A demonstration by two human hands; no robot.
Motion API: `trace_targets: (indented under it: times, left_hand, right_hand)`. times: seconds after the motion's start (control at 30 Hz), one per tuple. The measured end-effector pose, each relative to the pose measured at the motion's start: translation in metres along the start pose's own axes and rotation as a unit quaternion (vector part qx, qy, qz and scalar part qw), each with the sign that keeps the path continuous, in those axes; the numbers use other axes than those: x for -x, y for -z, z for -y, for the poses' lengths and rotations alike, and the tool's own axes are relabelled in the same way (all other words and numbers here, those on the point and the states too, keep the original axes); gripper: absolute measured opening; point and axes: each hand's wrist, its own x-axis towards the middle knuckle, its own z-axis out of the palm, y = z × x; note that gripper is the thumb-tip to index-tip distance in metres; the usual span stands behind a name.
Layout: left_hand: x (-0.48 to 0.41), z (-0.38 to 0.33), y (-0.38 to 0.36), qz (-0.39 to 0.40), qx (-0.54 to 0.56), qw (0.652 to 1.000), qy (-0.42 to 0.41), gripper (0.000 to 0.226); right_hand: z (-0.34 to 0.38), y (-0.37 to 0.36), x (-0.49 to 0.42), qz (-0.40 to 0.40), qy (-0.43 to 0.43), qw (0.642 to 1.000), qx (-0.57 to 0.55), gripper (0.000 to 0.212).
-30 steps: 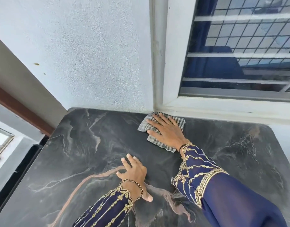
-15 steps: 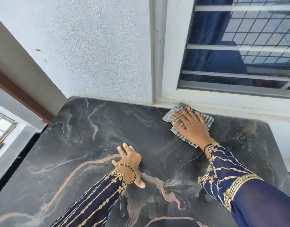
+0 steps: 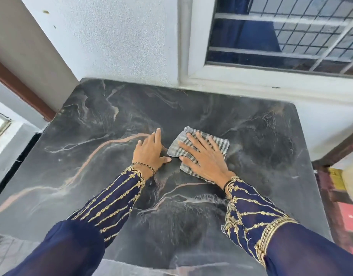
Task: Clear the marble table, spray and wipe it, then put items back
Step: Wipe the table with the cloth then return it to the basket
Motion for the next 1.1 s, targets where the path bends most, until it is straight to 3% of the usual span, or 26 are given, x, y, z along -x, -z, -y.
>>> trace_targets:
  times: [0.1,0.23,0.53,0.8,1.1]
  left_hand:
    - [0.051,0.005,-0.015,-0.036,0.082,0.996,0.000,0.055]
    - [0.111,0.014,-0.022,-0.073,0.108,0.991,-0.023,0.036]
    - [0.181,0.013,-0.040,-0.030,0.126,0.991,-0.020,0.038]
    - [0.185,-0.018,-0.037,-0.005,0.115,0.991,-0.061,0.032]
    - [0.165,-0.052,-0.047,-0.012,0.144,0.984,-0.102,0.024]
  right_hand:
    - [0.036,0.000,0.047,0.004,0.023,1.000,-0.010,0.057]
    - [0.081,0.001,0.103,0.013,0.046,0.999,-0.025,0.055]
    - [0.133,-0.007,0.201,0.033,0.147,0.988,-0.016,0.054]
    - [0.084,0.005,0.263,0.067,0.107,0.992,-0.030,0.056]
    - [0.037,0.007,0.219,0.076,0.082,0.993,-0.036,0.056]
